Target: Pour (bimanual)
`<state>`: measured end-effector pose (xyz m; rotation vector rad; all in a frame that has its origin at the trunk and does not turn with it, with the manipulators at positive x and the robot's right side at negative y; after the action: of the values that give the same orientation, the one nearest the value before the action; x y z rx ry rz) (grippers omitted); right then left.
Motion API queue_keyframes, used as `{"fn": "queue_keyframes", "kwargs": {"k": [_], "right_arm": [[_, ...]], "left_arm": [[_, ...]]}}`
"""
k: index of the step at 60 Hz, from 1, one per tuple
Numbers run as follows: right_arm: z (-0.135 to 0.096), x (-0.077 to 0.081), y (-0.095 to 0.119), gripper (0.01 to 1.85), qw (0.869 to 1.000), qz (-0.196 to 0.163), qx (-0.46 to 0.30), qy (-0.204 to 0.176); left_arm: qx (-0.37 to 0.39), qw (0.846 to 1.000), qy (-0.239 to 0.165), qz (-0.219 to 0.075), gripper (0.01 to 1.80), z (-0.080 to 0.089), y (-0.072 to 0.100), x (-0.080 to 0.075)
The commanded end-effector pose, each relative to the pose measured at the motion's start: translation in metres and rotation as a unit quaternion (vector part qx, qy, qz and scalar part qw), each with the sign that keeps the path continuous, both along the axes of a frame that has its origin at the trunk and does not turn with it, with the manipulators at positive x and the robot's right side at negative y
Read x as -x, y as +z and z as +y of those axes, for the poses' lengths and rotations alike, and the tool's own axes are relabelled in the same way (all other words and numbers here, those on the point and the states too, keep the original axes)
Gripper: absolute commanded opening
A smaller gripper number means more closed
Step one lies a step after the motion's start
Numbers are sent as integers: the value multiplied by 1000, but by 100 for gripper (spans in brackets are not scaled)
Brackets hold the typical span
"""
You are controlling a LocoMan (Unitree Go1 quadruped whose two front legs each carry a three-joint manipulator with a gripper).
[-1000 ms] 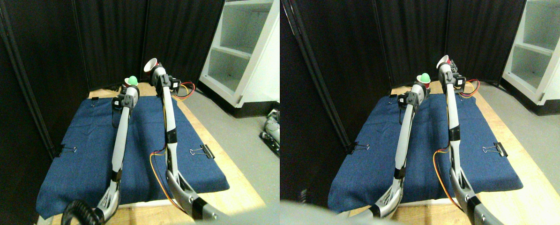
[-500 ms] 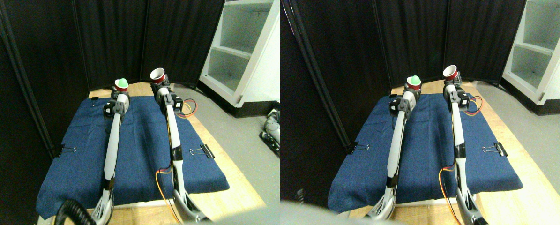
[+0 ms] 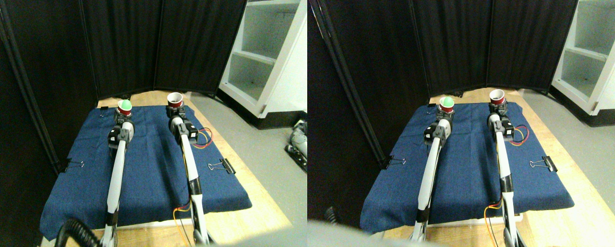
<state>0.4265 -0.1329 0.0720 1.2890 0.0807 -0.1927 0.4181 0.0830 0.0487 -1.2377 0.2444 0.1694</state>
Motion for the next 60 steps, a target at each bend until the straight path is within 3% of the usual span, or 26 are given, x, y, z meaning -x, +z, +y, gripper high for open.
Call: {"fn": "queue_keyframes", "kwargs": {"k": [1, 18, 25, 32, 60], "right_arm": [[3, -2, -6, 33, 1000, -6, -21, -5], [8, -1, -30, 33, 999, 20, -42, -19], [9, -2, -40, 33, 998, 5, -53, -18], [9, -2, -48, 33, 997, 12, -65, -30], [8, 0, -65, 33, 994, 43, -85, -56]], "left_arm": [[8, 1000, 7, -16, 33, 4, -3, -4], [14, 999, 46, -21, 33, 18, -24, -6], [17, 998, 61, -22, 33, 21, -33, -7], [16, 997, 70, -23, 33, 23, -43, -10], [39, 994, 99, -19, 33, 10, -62, -13]]}}
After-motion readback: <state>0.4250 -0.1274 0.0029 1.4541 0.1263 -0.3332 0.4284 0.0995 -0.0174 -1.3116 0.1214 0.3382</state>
